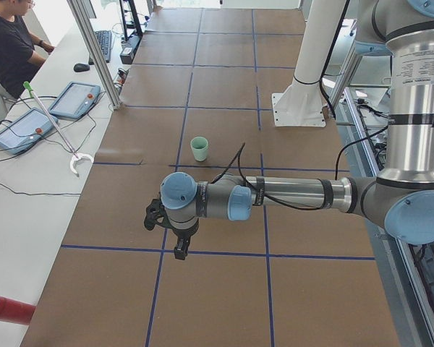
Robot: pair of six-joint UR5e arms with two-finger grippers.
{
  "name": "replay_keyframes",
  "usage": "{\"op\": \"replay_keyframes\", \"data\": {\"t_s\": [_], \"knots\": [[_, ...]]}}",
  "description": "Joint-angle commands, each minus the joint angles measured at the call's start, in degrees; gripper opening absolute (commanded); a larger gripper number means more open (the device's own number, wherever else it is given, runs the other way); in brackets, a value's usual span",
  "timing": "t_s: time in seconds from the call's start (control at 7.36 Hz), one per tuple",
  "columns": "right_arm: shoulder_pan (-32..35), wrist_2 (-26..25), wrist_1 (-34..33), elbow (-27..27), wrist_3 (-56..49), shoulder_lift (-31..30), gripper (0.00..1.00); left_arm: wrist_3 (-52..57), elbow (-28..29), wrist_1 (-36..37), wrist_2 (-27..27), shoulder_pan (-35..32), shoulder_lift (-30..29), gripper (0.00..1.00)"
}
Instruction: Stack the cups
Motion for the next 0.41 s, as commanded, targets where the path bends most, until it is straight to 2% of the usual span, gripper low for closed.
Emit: {"op": "replay_keyframes", "data": {"t_s": [0.0, 0.27], "knots": [[-0.03, 0.0, 0.0, 0.0, 0.0, 0.0, 1.0, 0.01, 0.47, 0.06, 0.0, -0.01, 0.43, 1.0], [-0.03, 0.0, 0.0, 0.0, 0.0, 0.0, 1.0, 0.01, 0.03, 0.06, 0.0, -0.01, 0.52, 1.0]]}}
